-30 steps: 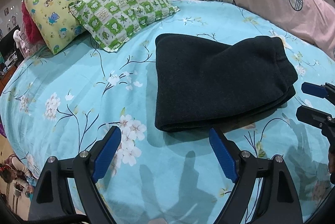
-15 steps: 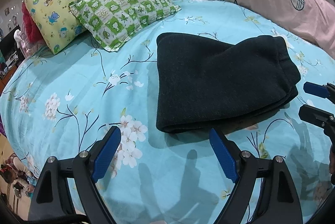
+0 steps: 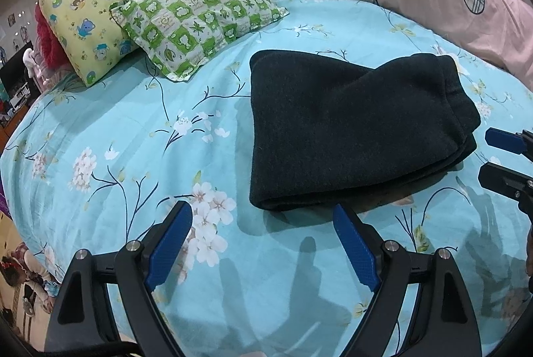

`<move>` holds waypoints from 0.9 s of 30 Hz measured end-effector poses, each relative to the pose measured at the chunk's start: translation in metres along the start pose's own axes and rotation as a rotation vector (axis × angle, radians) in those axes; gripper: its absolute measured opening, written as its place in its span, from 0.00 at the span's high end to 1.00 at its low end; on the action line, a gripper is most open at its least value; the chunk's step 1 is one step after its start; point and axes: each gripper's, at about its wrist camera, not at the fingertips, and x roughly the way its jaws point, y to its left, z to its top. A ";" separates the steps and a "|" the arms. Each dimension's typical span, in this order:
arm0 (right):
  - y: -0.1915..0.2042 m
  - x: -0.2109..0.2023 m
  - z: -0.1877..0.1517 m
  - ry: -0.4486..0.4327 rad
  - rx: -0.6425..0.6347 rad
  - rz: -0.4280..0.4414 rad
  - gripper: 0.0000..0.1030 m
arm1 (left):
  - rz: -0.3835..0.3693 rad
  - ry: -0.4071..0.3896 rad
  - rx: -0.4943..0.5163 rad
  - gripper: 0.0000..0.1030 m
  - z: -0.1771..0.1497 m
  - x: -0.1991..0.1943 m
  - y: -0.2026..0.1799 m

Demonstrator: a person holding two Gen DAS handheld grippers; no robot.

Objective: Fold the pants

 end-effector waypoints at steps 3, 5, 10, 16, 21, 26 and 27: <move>0.000 0.000 0.000 0.001 -0.003 -0.001 0.15 | 0.001 0.000 0.002 0.16 0.000 -0.001 -0.001; 0.001 0.001 0.000 0.002 -0.003 0.002 0.15 | 0.002 0.000 0.004 0.16 0.000 -0.001 -0.001; 0.002 0.001 0.000 -0.001 -0.007 0.002 0.15 | 0.001 0.001 0.005 0.15 0.000 -0.001 -0.002; 0.002 0.001 0.000 0.000 -0.003 0.002 0.15 | 0.001 -0.001 0.009 0.15 0.003 -0.001 -0.003; 0.002 0.001 0.000 -0.005 -0.004 0.003 0.15 | 0.000 -0.003 0.008 0.15 0.003 -0.002 -0.003; -0.001 -0.002 0.003 -0.022 -0.001 0.000 0.15 | -0.028 -0.032 -0.026 0.15 0.009 -0.007 0.001; -0.002 -0.003 0.004 -0.026 0.002 0.000 0.15 | -0.027 -0.043 -0.030 0.15 0.010 -0.008 0.001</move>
